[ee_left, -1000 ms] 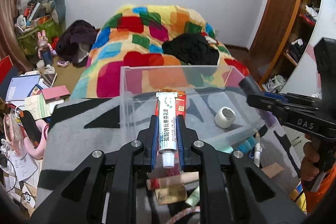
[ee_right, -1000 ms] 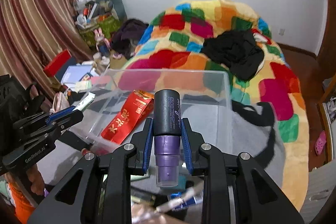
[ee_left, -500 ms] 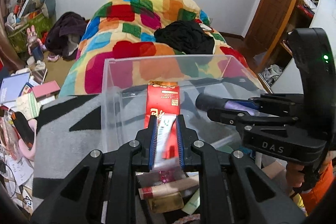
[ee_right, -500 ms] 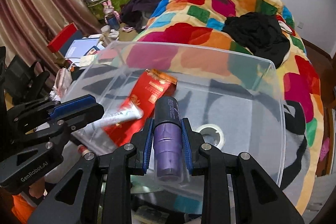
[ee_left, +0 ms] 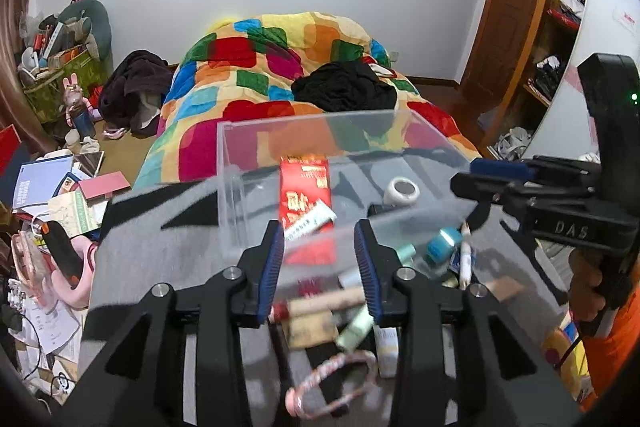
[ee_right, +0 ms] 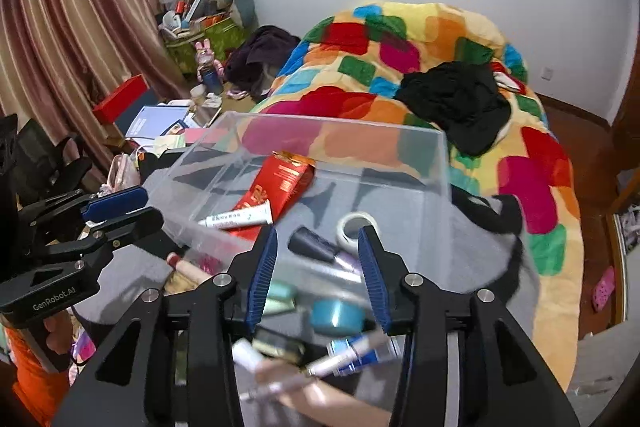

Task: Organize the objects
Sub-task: 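Release the ointment tube into the box with the left gripper while the right releases the bottle, then grasp the green glass bottle with the left gripper while the right grasps the white pen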

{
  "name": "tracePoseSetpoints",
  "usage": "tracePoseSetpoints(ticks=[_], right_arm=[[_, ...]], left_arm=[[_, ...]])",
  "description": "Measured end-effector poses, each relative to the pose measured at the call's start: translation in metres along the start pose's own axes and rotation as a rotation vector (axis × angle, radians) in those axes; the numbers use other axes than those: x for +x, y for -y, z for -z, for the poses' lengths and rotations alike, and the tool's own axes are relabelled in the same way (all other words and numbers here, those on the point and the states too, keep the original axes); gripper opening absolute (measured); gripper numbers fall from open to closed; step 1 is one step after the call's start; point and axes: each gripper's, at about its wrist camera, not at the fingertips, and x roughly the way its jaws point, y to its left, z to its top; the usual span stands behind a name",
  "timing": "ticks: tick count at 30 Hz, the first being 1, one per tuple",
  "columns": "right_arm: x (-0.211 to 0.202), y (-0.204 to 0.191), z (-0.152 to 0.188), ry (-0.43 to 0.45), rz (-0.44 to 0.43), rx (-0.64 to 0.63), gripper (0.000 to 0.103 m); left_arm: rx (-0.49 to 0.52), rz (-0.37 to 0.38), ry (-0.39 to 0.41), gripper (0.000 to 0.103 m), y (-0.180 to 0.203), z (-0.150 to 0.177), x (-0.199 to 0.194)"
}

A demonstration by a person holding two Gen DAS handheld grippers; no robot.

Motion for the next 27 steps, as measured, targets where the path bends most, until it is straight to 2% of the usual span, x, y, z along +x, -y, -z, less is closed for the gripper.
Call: tracePoseSetpoints(ticks=[4,7,13,20,23,26,27], right_arm=[[-0.011,0.004,0.022,0.009,0.046,0.022,0.039],[-0.013,0.010,0.040,-0.002,0.065,0.057,0.041],[0.000,0.019,0.071,-0.080,0.019,0.167,0.042],[0.019,0.008,0.085,-0.134,-0.017,0.192,0.043],[0.020,0.009,0.090,-0.138,-0.021,0.192,0.043],[0.013,0.015,0.095,-0.126,-0.019,0.198,0.035],[0.011,0.018,0.097,-0.124,-0.011,0.194,0.028]], left_arm=[[0.012,0.002,-0.012,0.047,0.013,0.019,-0.003],[0.021,0.021,-0.031,0.047,0.025,0.033,-0.001],[0.040,0.039,-0.070,0.047,0.046,0.057,0.008],[0.023,0.049,-0.088,0.047,0.050,0.073,0.019],[0.026,0.055,-0.070,0.041,0.052,0.077,0.016],[0.040,0.034,-0.042,0.041,0.053,0.078,0.012],[0.041,0.030,-0.036,0.041,0.053,0.078,0.011]])
